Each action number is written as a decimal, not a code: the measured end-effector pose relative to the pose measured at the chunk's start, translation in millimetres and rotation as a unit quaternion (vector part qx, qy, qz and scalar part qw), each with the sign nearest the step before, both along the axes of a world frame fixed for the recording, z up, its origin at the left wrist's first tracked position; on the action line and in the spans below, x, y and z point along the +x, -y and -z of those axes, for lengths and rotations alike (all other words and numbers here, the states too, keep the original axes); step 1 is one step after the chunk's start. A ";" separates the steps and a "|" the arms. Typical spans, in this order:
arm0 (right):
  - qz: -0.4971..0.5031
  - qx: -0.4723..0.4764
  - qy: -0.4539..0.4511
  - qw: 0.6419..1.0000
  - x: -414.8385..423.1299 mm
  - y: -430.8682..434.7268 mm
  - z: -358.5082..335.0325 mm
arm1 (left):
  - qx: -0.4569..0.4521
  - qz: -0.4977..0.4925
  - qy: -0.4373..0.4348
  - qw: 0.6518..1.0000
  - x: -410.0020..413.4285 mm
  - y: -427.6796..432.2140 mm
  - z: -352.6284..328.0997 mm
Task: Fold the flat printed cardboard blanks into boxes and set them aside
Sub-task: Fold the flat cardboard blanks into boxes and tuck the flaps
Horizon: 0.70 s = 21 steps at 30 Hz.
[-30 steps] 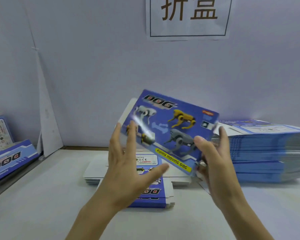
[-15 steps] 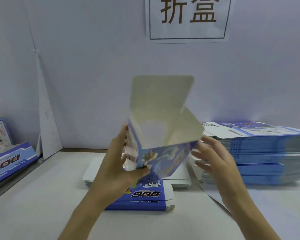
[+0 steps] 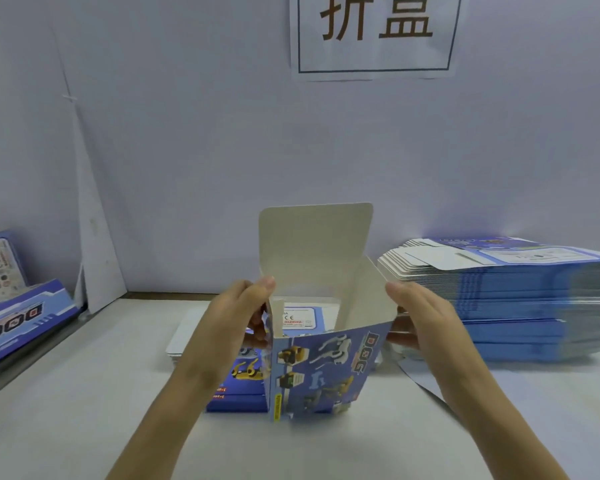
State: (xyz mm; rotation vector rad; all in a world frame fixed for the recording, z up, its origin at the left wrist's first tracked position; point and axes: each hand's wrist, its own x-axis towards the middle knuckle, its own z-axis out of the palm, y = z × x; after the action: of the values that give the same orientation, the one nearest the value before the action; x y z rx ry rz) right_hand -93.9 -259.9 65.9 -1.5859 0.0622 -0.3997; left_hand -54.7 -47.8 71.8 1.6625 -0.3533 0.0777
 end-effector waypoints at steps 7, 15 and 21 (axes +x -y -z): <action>0.019 0.018 -0.015 1.000 5.3 -1.2 3.5 | -0.050 -0.013 0.000 0.999 -7.3 9.8 -0.7; 0.000 0.071 -0.063 0.995 9.7 14.9 13.5 | -0.085 0.002 -0.033 0.996 -1.2 15.1 7.6; 0.033 0.042 0.045 0.998 7.3 6.6 8.6 | -0.108 -0.061 -0.034 0.992 8.2 11.9 12.6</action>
State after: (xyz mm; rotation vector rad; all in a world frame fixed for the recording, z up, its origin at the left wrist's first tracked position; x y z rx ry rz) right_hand -86.6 -266.4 57.3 -1.4844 0.0614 -0.5139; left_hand -46.5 -59.7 59.2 1.4662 -0.1832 0.1449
